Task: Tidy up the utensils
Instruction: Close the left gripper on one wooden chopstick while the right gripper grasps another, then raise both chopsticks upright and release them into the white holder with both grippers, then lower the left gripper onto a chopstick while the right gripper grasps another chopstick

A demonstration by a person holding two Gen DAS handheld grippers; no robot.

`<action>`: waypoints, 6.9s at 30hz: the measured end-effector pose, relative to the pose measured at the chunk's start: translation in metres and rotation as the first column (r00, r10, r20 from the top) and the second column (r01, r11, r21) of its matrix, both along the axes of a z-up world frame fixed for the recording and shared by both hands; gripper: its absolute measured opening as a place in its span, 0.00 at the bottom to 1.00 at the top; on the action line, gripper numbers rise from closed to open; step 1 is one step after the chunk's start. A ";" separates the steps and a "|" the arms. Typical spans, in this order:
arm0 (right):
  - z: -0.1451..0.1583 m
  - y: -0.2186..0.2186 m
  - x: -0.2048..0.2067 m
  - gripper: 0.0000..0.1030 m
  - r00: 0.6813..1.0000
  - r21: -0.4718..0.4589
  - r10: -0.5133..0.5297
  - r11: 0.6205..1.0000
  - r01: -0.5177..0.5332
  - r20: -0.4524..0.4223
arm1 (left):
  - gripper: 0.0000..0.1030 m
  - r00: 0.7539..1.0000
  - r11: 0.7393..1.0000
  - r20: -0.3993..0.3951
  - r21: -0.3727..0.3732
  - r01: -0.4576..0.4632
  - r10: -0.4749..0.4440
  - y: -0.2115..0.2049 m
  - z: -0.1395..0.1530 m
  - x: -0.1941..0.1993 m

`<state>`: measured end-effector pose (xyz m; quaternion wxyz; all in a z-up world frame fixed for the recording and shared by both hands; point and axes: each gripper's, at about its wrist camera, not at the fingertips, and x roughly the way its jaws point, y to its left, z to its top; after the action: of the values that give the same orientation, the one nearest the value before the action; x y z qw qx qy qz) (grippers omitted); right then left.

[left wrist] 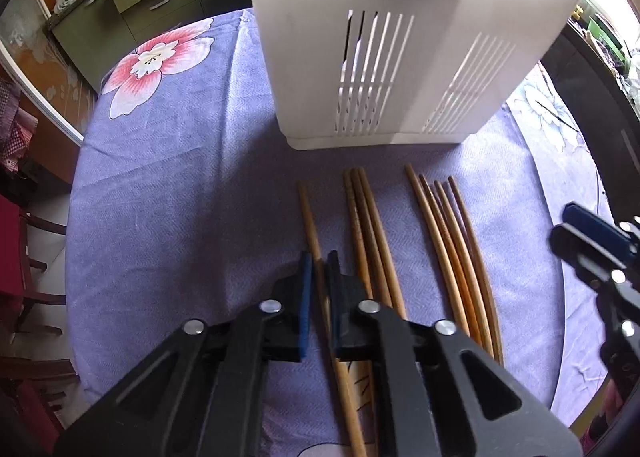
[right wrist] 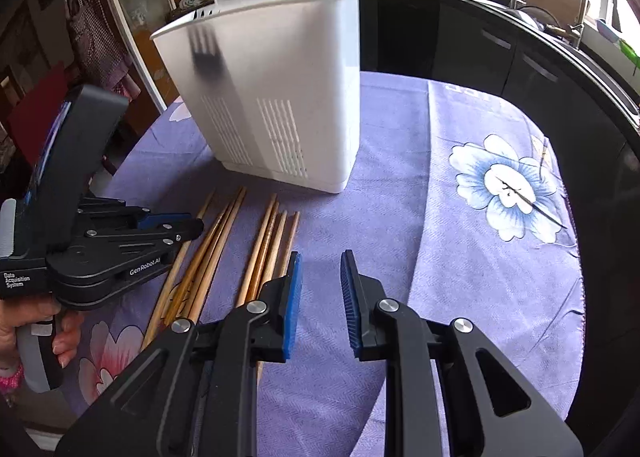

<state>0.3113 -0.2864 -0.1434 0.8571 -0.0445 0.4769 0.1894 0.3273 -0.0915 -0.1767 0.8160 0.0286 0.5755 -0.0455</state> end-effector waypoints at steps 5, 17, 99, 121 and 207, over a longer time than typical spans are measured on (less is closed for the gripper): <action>-0.021 0.016 0.016 0.20 0.996 -0.009 0.016 1.000 -0.017 -0.087 | 0.06 1.000 1.000 -0.003 -0.002 0.003 -0.003 0.010 0.000 -0.006; -0.034 0.045 0.024 0.20 0.995 -0.099 0.000 0.995 -0.010 -0.100 | 0.07 1.000 1.000 -0.007 0.011 -0.003 0.003 0.028 0.000 -0.008; 0.136 -0.058 -0.119 0.06 0.944 0.164 -0.050 0.987 -0.004 0.326 | 0.05 0.807 0.998 0.589 -0.026 0.060 -0.033 -0.006 0.314 -0.005; 0.292 -0.022 -0.024 0.06 0.833 0.253 -0.152 0.967 0.015 0.533 | 0.21 0.913 0.995 0.407 -0.089 0.051 -0.010 0.027 0.207 0.013; 0.025 -0.031 -0.004 0.13 0.999 0.066 -0.029 0.997 0.027 0.026 | 0.05 0.998 0.996 -0.032 0.075 0.054 -0.052 -0.037 0.002 0.010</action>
<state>0.3074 -0.3174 -0.1181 0.8671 -0.0121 0.4593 0.1926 0.3372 -0.1281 -0.1743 0.8040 0.0741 0.5882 -0.0457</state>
